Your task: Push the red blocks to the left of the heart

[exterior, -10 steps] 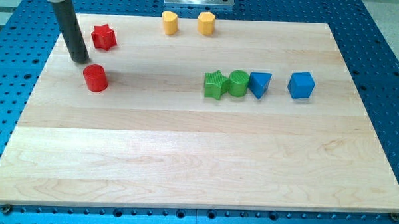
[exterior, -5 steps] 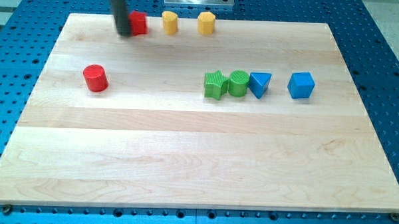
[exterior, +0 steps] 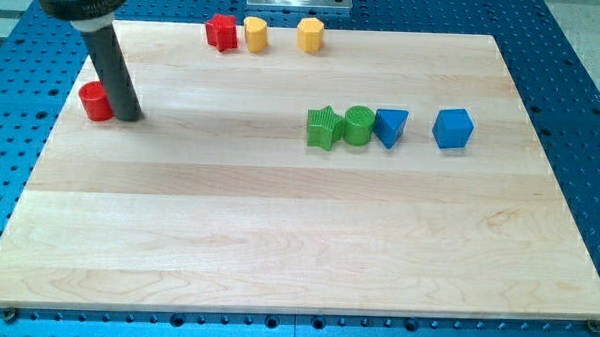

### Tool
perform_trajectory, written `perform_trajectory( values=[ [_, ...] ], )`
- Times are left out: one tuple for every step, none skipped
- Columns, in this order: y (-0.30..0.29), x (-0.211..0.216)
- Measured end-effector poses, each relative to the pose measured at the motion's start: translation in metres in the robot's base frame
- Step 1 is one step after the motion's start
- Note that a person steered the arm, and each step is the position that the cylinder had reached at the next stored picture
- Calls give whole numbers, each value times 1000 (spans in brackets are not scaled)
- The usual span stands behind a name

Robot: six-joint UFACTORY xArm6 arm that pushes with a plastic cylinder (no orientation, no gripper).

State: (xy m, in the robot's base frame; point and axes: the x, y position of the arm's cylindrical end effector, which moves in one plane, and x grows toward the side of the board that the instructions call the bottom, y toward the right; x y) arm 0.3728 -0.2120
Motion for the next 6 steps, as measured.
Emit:
perform_trajectory(
  values=[
    [-4, 62],
    [-92, 70],
    [-57, 16],
    [5, -35],
    [54, -89],
    [88, -131]
  ],
)
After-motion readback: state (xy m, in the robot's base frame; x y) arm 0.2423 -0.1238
